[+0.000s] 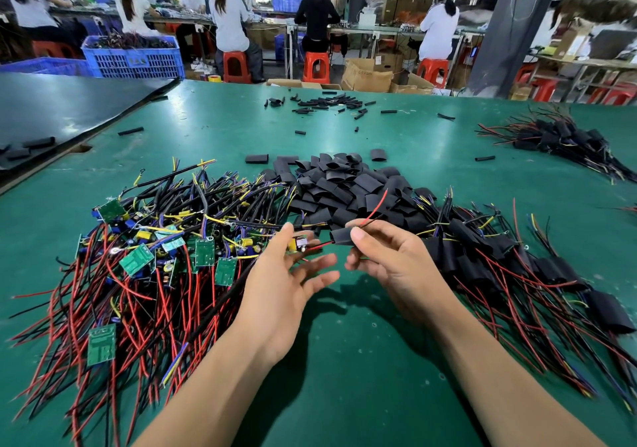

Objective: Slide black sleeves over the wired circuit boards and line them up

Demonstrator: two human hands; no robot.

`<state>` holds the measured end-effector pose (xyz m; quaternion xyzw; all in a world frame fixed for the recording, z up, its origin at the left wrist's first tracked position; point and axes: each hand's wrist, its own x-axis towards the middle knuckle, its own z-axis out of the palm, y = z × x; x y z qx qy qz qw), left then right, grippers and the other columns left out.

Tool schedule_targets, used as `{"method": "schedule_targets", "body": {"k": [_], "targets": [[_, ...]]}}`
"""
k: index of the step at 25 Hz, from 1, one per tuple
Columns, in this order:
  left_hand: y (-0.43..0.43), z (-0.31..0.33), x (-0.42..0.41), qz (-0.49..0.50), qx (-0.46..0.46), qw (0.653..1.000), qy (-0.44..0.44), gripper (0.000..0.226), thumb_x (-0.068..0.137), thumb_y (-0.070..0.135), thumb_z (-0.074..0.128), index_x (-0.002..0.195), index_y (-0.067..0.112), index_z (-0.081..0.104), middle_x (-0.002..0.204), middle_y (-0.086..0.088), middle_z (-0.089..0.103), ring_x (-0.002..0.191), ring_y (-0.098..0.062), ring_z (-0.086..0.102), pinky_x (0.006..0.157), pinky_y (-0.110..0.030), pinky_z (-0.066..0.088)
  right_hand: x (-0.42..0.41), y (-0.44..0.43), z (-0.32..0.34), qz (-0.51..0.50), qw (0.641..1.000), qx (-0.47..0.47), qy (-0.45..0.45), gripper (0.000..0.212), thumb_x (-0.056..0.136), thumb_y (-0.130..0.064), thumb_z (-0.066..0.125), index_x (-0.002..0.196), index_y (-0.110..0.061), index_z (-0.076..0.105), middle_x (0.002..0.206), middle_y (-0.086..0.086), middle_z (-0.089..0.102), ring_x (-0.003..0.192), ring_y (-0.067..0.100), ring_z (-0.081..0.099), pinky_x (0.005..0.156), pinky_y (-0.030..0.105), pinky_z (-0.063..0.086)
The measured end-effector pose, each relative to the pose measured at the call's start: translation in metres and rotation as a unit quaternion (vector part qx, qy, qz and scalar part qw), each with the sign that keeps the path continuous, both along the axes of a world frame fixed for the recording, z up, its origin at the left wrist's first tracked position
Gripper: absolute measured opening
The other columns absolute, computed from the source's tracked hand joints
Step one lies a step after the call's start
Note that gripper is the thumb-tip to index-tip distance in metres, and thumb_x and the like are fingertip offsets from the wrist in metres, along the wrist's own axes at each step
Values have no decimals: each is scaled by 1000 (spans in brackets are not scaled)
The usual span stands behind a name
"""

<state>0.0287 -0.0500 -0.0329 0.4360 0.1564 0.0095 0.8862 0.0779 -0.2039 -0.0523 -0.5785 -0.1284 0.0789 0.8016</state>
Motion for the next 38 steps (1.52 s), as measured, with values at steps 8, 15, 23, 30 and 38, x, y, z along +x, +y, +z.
{"method": "schedule_targets", "body": {"k": [8,15,23,30,38], "targets": [[1,0,0,-79,82,993,35,59,103,50,31,125,6,64,119,-16,70,96,-24,64,76,-35,48,-7,6,-4,6,1000,-5,-10,27,80,-16,75,105,-7,73,89,9,71,75,21,64,79,32,57],[8,-6,3,-136,35,990,25,58,102,53,29,121,13,67,111,-9,71,106,-23,60,82,-36,50,-6,2,3,15,1000,7,-16,24,78,-13,76,101,-7,75,100,21,70,82,28,72,79,30,58],[5,-10,4,-126,54,991,11,58,92,62,41,115,16,68,107,-4,74,97,-18,70,76,-32,55,-3,-2,2,3,999,9,-31,22,79,-15,78,100,-9,76,96,14,74,87,30,74,81,31,58],[6,-9,1,25,21,998,-57,22,80,35,72,76,17,62,63,-2,59,51,-13,55,49,-21,48,-2,1,1,-11,999,22,-25,20,76,-14,79,95,-8,78,100,17,75,88,33,75,79,30,59],[9,-6,1,-26,-40,998,-36,18,78,22,71,90,10,69,76,-5,68,60,-11,64,57,-19,55,-1,-1,5,-5,1000,16,-23,18,77,-15,78,95,-13,79,93,14,76,84,29,75,78,30,59]]}}
